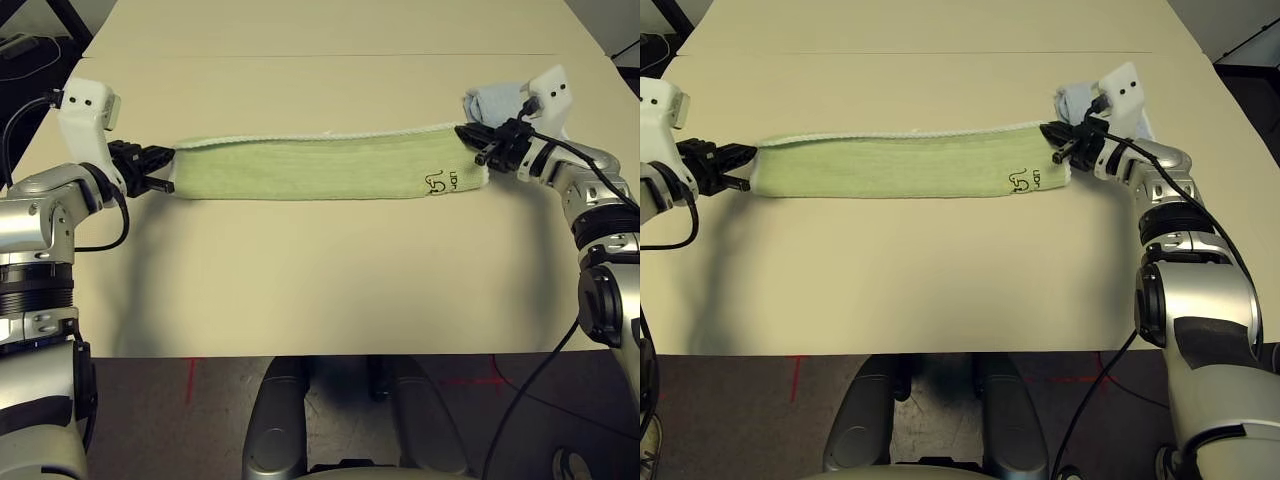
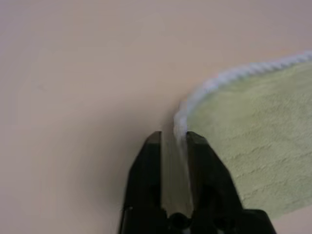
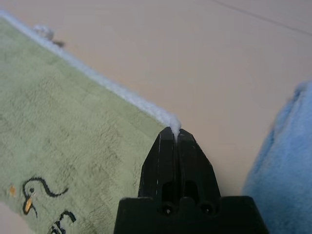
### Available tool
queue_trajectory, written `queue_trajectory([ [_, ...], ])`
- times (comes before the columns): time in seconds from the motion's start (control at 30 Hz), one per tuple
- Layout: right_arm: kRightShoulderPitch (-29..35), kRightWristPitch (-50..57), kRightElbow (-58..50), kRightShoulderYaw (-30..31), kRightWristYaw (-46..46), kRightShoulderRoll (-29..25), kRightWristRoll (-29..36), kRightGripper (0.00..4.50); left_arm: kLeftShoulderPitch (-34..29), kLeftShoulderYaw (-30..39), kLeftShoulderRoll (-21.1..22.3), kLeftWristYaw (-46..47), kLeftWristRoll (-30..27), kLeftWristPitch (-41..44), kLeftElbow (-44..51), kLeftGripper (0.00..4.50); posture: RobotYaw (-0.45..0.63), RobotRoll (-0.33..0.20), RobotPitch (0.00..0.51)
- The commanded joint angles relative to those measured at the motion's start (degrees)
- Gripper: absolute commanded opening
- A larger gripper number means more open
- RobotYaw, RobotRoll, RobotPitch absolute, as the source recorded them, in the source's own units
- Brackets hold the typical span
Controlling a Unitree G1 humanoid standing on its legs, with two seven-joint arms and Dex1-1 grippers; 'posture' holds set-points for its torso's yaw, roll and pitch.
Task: Fold the towel and set it aside.
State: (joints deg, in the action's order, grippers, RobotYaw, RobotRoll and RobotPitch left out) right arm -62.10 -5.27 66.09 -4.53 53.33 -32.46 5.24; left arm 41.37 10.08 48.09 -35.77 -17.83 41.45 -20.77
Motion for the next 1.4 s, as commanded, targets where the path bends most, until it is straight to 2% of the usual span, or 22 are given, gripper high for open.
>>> queue_trajectory([
  [0.03,1.19,1.20,0.32,1.17,0.50,-0.42,-1.74,0.57,-1.39,-0.85,0.39,-1.13,0.79,1.51,0.40,2.56,0.14,0.000,0.269],
  [0.07,1.19,1.27,0.22,1.14,0.54,-0.41,-1.83,0.80,-1.66,-0.78,0.52,-1.33,0.73,1.87,0.78,2.94,0.14,0.000,0.269],
  [0.2,0.95,0.94,-0.17,0.74,-0.09,-0.65,-1.95,2.25,-2.58,-0.03,1.38,-1.99,0.43,2.85,2.39,4.48,0.13,0.000,0.272],
  [0.4,0.87,-0.74,-1.04,-2.87,-0.90,-0.73,1.12,4.47,-3.46,2.25,2.31,-4.68,-1.45,1.73,4.43,4.50,0.14,0.000,0.269],
  [0.57,1.87,-0.48,-3.54,-6.96,3.05,0.01,6.08,4.47,-4.85,5.53,0.19,-7.27,-4.71,-2.64,8.59,4.50,0.14,0.000,0.269],
  [0.77,4.34,2.80,-8.69,-9.68,6.40,0.21,10.95,4.47,-9.38,7.93,-1.82,-9.41,-8.93,-3.88,15.69,4.50,0.13,0.000,0.254],
  [0.93,7.76,4.91,-12.07,-11.68,0.75,-0.82,11.79,4.47,-11.25,9.50,-1.95,-7.49,-8.38,-6.61,15.62,4.50,0.13,0.000,0.249],
  [1.07,11.30,4.12,-14.43,-14.87,-6.53,-0.16,13.36,4.47,-11.66,11.78,-4.29,-1.99,-7.57,-9.43,14.95,4.50,0.12,0.000,0.244],
  [1.27,15.11,5.01,-19.08,-15.40,-6.47,0.94,15.53,4.47,-15.90,12.94,-7.43,-2.38,-9.78,-12.42,18.26,4.50,0.13,0.000,0.243],
  [1.4,14.95,5.45,-17.75,-15.63,-5.54,0.82,16.88,4.47,-17.58,12.17,-7.28,-5.25,-10.81,-13.30,19.33,4.50,0.13,0.000,0.240],
])
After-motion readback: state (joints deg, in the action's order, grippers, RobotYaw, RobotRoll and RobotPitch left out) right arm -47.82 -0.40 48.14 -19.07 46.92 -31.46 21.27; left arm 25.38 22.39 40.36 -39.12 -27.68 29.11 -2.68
